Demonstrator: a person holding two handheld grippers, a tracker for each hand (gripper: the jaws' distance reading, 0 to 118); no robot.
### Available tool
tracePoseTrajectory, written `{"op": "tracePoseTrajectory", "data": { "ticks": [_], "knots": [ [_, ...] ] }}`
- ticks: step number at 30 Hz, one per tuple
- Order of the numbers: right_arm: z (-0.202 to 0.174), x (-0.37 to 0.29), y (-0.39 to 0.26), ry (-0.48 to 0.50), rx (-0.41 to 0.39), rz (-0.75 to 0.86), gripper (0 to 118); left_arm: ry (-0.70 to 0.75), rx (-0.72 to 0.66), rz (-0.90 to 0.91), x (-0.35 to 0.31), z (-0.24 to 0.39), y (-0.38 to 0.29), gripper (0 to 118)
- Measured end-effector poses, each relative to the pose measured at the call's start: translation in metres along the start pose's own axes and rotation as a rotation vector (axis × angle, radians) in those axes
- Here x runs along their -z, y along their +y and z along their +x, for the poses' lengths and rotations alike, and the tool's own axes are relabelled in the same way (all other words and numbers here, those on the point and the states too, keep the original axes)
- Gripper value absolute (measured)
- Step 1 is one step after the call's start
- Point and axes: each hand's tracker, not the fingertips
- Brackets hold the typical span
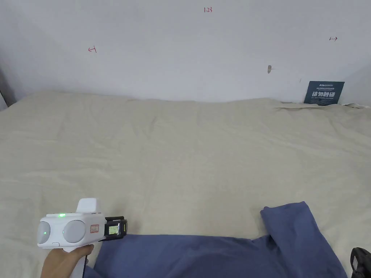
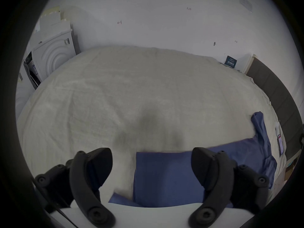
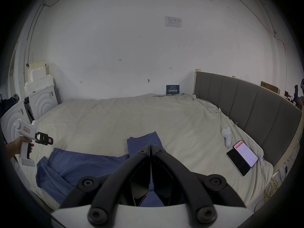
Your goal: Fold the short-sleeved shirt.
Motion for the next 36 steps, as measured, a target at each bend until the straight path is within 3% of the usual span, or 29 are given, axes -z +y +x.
{"op": "tracePoseTrajectory", "data": {
  "ticks": [6,8,11,13,16,23,29,30,32,33,34,35,36],
  "knots": [
    [-0.002,0.011,-0.006,-0.003,0.003,-0.029,0,0.011,0.033,-0.096,0.028,0.0,0.001,106],
    [-0.002,0.013,-0.007,-0.002,0.002,-0.037,0,0.01,0.073,-0.144,0.035,0.003,-0.002,102],
    [-0.002,0.014,-0.008,-0.002,0.002,-0.043,0,0.006,0.084,-0.148,0.042,0.006,-0.007,53],
    [-0.001,0.015,-0.008,-0.002,0.003,-0.046,0,-0.002,0.095,-0.147,0.042,0.009,-0.01,41],
    [0.001,0.016,-0.009,-0.002,0.005,-0.049,0,-0.037,0.087,-0.164,0.039,0.013,-0.005,4],
    [0.01,0.04,0.003,0.043,0.04,-0.069,0,-0.086,0.097,-0.094,0.013,0.014,0.001,0],
    [0.02,0.117,0.024,0.082,0.053,-0.156,0,-0.12,0.107,-0.006,-0.033,0.012,-0.003,0],
    [0.023,0.132,0.026,0.08,0.06,-0.176,4,-0.123,0.113,0.002,-0.038,0.012,-0.004,0],
    [0.028,0.16,0.029,0.089,0.078,-0.227,25,-0.123,0.122,0.011,-0.045,0.012,-0.006,0],
    [0.031,0.174,0.029,0.085,0.104,-0.268,42,-0.124,0.127,0.014,-0.047,0.012,-0.007,0],
    [0.032,0.188,0.029,0.078,0.104,-0.297,66,-0.125,0.132,0.016,-0.049,0.012,-0.008,0],
    [0.034,0.199,0.028,0.075,0.1,-0.322,78,-0.126,0.135,0.014,-0.049,0.013,-0.008,0],
    [0.035,0.211,0.025,0.06,0.101,-0.337,83,-0.124,0.141,0.016,-0.05,0.014,-0.008,0]
  ]
}}
